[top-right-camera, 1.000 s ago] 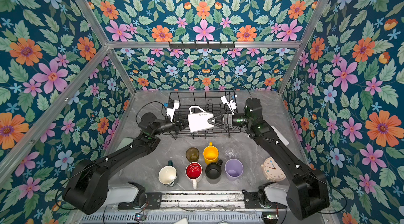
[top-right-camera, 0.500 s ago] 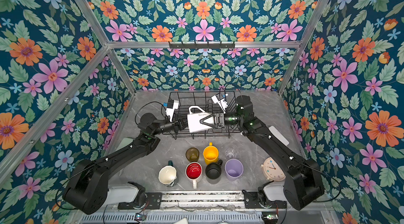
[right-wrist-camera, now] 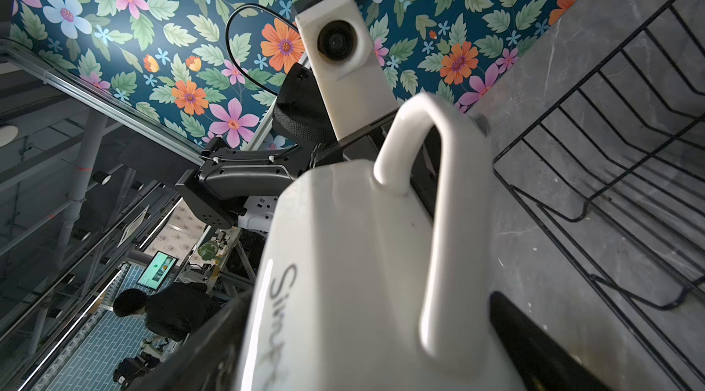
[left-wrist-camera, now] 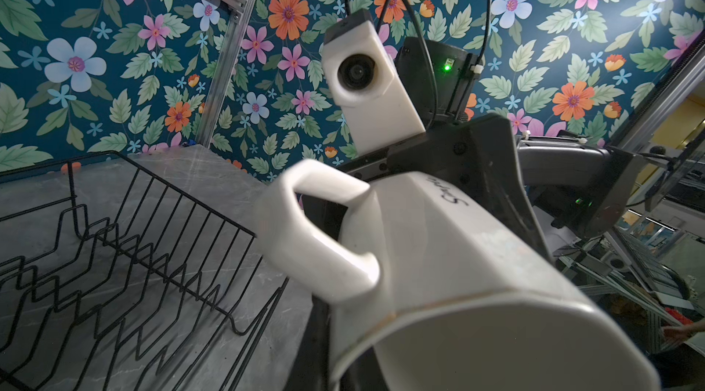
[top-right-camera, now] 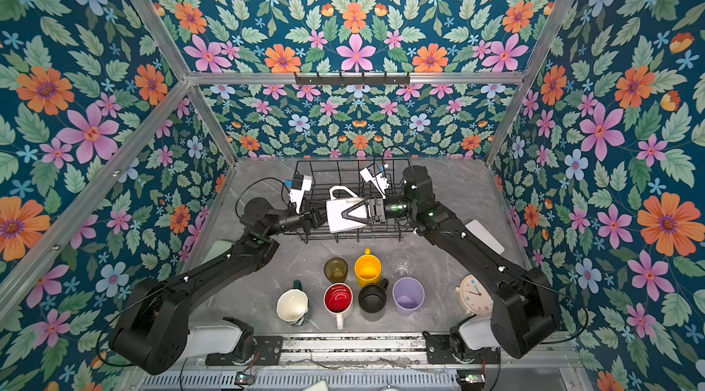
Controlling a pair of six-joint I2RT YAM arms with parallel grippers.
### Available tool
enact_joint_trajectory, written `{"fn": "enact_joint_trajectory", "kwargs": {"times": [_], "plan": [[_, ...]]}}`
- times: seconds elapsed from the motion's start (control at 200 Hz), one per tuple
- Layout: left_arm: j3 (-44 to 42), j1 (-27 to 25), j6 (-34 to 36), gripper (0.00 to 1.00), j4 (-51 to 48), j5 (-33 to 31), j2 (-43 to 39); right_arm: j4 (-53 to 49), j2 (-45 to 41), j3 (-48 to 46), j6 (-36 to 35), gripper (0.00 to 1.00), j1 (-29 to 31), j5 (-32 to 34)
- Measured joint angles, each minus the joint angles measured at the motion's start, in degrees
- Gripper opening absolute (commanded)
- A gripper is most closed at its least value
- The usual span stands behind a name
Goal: Load the cups into the dish rack
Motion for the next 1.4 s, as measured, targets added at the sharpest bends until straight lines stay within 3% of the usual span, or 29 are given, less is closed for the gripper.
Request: {"fn": "enact_joint_trajectory", "kwargs": {"times": [0.465,0.605,1.4], "plan": [[0.0,0.2,-1.4,0.0,0.2,2.2,0.6,-1.0,1.3,0.7,-1.1,0.82,0.9,-1.9],[0.0,0.2,-1.7,0.0,0.5,3.1,0.6,-1.0,1.5,0.7,-1.1,0.88,1.1,-3.2],[0.1,0.0,-2.7,0.0,1.8,5.4,-0.5,-2.2,-0.4,-0.6,-2.6,0.98,2.1,-3.2]]}}
